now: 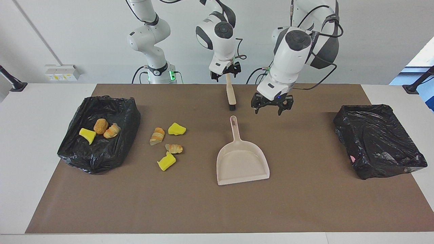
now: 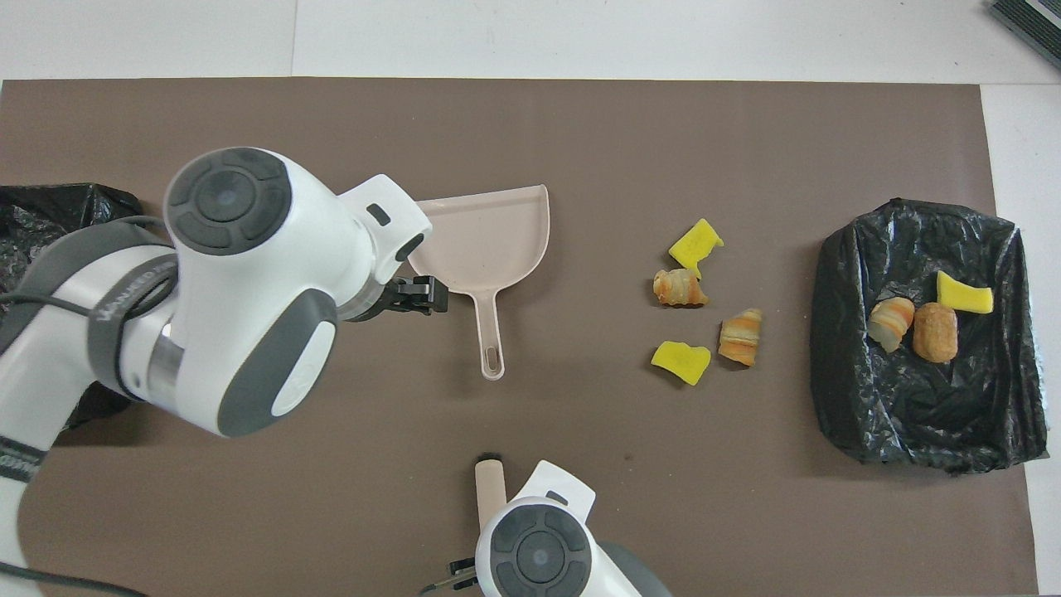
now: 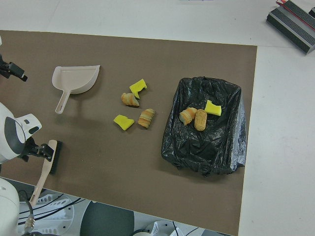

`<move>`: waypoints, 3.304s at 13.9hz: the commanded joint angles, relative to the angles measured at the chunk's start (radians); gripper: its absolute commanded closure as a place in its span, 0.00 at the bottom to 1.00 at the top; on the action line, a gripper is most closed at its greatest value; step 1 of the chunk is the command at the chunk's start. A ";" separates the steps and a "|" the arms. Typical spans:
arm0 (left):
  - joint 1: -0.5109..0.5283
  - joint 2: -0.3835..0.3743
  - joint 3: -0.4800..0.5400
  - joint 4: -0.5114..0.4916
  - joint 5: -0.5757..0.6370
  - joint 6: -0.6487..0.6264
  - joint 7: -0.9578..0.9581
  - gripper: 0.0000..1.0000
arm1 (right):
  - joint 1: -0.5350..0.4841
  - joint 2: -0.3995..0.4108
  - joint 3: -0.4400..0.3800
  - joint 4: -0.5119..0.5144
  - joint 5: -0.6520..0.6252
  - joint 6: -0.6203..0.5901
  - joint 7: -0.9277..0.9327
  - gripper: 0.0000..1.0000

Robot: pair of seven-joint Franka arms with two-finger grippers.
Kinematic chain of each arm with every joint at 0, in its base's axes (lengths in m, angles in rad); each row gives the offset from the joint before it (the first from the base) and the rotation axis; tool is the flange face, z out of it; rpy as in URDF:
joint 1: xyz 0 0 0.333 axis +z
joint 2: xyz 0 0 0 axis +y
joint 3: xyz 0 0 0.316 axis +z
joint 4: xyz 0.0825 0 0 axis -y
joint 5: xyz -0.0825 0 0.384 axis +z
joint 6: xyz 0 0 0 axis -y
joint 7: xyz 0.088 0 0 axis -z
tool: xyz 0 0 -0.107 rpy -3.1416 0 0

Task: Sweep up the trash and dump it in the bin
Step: 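Reach the left gripper to the dustpan handle and grasp it, then turn the dustpan with the left gripper so its mouth faces the debris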

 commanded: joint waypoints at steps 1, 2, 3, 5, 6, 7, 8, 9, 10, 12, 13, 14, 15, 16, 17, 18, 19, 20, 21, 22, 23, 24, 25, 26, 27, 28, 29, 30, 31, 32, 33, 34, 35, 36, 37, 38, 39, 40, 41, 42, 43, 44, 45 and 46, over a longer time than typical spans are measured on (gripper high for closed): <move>-0.014 0.088 -0.056 0.004 0.050 0.088 -0.105 0.00 | 0.051 -0.007 -0.003 -0.061 0.020 0.072 0.067 0.00; -0.027 0.119 -0.058 0.007 0.062 0.102 -0.116 0.00 | 0.074 0.002 -0.003 -0.083 0.020 0.108 0.094 0.00; -0.046 0.134 -0.060 0.004 0.082 0.127 -0.122 0.00 | 0.092 0.001 -0.003 -0.109 0.023 0.140 0.111 0.00; -0.049 0.174 -0.064 0.005 0.097 0.168 -0.130 0.00 | 0.134 0.001 -0.003 -0.147 0.087 0.181 0.117 0.00; -0.047 0.181 -0.066 0.004 0.102 0.181 -0.130 0.00 | 0.148 -0.004 -0.001 -0.169 0.098 0.198 0.117 0.00; -0.049 0.184 -0.066 0.004 0.102 0.182 -0.130 0.00 | 0.152 -0.007 -0.001 -0.184 0.107 0.212 0.121 0.00; -0.050 0.206 -0.066 0.004 0.103 0.185 -0.132 0.00 | 0.168 -0.007 -0.001 -0.189 0.110 0.221 0.130 0.00; -0.055 0.222 -0.070 0.002 0.108 0.187 -0.142 0.00 | 0.175 -0.005 -0.003 -0.192 0.112 0.226 0.139 0.00; -0.072 0.231 -0.072 0.002 0.117 0.190 -0.161 0.00 | 0.182 -0.008 -0.001 -0.206 0.112 0.226 0.148 0.00; -0.077 0.259 -0.073 0.002 0.155 0.227 -0.196 0.00 | 0.195 -0.013 -0.001 -0.221 0.116 0.229 0.156 0.00; -0.077 0.269 -0.073 0.004 0.166 0.240 -0.213 0.00 | 0.197 -0.019 -0.003 -0.223 0.121 0.228 0.170 0.00; -0.077 0.271 -0.073 0.004 0.174 0.239 -0.225 0.00 | 0.208 -0.028 -0.003 -0.238 0.121 0.228 0.170 0.00; -0.073 0.271 -0.072 0.008 0.186 0.239 -0.227 0.03 | 0.215 -0.028 -0.001 -0.247 0.121 0.234 0.171 0.00; -0.072 0.273 -0.072 0.013 0.206 0.236 -0.227 0.11 | 0.217 -0.028 -0.001 -0.247 0.121 0.243 0.173 0.00; -0.070 0.273 -0.073 0.013 0.224 0.236 -0.228 0.17 | 0.217 -0.028 -0.001 -0.247 0.121 0.243 0.173 0.07; -0.070 0.273 -0.073 0.007 0.225 0.233 -0.230 0.23 | 0.217 -0.028 -0.003 -0.249 0.121 0.241 0.171 0.29; -0.070 0.273 -0.073 0.007 0.226 0.236 -0.231 0.32 | 0.217 -0.028 -0.003 -0.247 0.121 0.241 0.173 0.57; -0.069 0.274 -0.073 0.011 0.231 0.242 -0.230 0.38 | 0.217 -0.028 -0.003 -0.247 0.121 0.241 0.173 0.85; -0.064 0.277 -0.073 0.013 0.246 0.251 -0.230 0.47 | 0.217 -0.027 -0.003 -0.247 0.121 0.241 0.173 1.00; -0.066 0.279 -0.073 0.013 0.260 0.260 -0.228 0.57 | 0.217 -0.025 -0.003 -0.246 0.121 0.241 0.171 1.00; -0.064 0.280 -0.073 0.015 0.270 0.257 -0.225 0.65 | 0.215 -0.022 -0.003 -0.244 0.121 0.238 0.174 1.00; -0.064 0.280 -0.073 0.015 0.278 0.254 -0.219 0.74 | 0.214 -0.021 -0.003 -0.244 0.121 0.238 0.177 1.00; -0.061 0.277 -0.073 0.015 0.278 0.253 -0.210 0.89 | 0.214 -0.019 -0.003 -0.243 0.121 0.238 0.185 1.00; -0.057 0.279 -0.073 0.021 0.278 0.253 -0.179 0.94 | 0.214 -0.018 -0.003 -0.240 0.121 0.238 0.188 1.00; -0.057 0.273 -0.073 0.030 0.277 0.239 -0.137 0.98 | 0.212 -0.013 -0.003 -0.233 0.121 0.240 0.188 1.00; -0.054 0.264 -0.073 0.027 0.275 0.234 -0.101 0.98 | 0.212 -0.012 -0.003 -0.226 0.121 0.238 0.188 1.00; -0.041 0.259 -0.073 0.028 0.275 0.215 -0.054 0.99 | 0.211 -0.010 -0.003 -0.224 0.121 0.238 0.188 1.00; -0.032 0.245 -0.073 0.027 0.275 0.187 0.016 1.00 | 0.211 -0.010 -0.003 -0.224 0.121 0.237 0.188 1.00; -0.023 0.225 -0.073 0.027 0.274 0.155 0.117 1.00 | 0.211 -0.008 -0.003 -0.224 0.121 0.237 0.188 1.00; -0.014 0.204 -0.073 0.024 0.272 0.117 0.234 1.00 | 0.211 -0.008 -0.003 -0.223 0.121 0.234 0.188 1.00; 0.000 0.182 -0.073 0.022 0.272 0.078 0.343 1.00 | 0.212 -0.008 -0.003 -0.220 0.121 0.231 0.191 1.00; 0.011 0.173 -0.073 0.022 0.272 0.043 0.446 1.00 | 0.212 -0.007 -0.003 -0.215 0.121 0.231 0.194 1.00; 0.015 0.170 -0.073 0.021 0.272 0.040 0.568 1.00 | 0.212 -0.005 -0.003 -0.209 0.121 0.231 0.196 1.00; 0.022 0.170 -0.073 0.019 0.272 0.043 0.673 1.00 | 0.211 -0.004 -0.003 -0.209 0.121 0.231 0.196 1.00; 0.023 0.168 -0.073 0.019 0.272 0.043 0.724 1.00 | 0.212 -0.005 -0.003 -0.209 0.120 0.231 0.196 1.00; 0.026 0.170 -0.073 0.016 0.274 0.041 0.762 1.00 | 0.212 -0.005 -0.003 -0.209 0.120 0.229 0.196 1.00; 0.026 0.168 -0.072 0.016 0.274 0.040 0.828 1.00 | 0.212 -0.005 -0.003 -0.209 0.120 0.231 0.196 1.00; 0.026 0.168 -0.072 0.015 0.274 0.035 0.876 1.00 | 0.212 -0.005 -0.003 -0.209 0.120 0.231 0.199 1.00; 0.026 0.167 -0.072 0.013 0.277 0.033 0.884 1.00 | 0.212 -0.005 -0.003 -0.209 0.120 0.234 0.200 1.00; 0.026 0.167 -0.073 0.011 0.292 0.041 0.919 1.00 | 0.212 -0.005 -0.003 -0.209 0.120 0.238 0.197 1.00; 0.026 0.167 -0.073 0.004 0.300 0.055 0.981 1.00 | 0.211 -0.004 -0.003 -0.212 0.120 0.240 0.188 1.00; 0.026 0.164 -0.072 0.002 0.301 0.056 1.006 1.00 | 0.208 -0.004 -0.003 -0.213 0.120 0.241 0.180 1.00; 0.028 0.156 -0.073 -0.014 0.303 0.063 1.020 1.00 | 0.202 -0.002 -0.003 -0.216 0.120 0.244 0.171 1.00; 0.037 0.152 -0.073 -0.033 0.303 0.094 1.080 1.00 | 0.194 0.002 -0.003 -0.216 0.121 0.246 0.156 0.90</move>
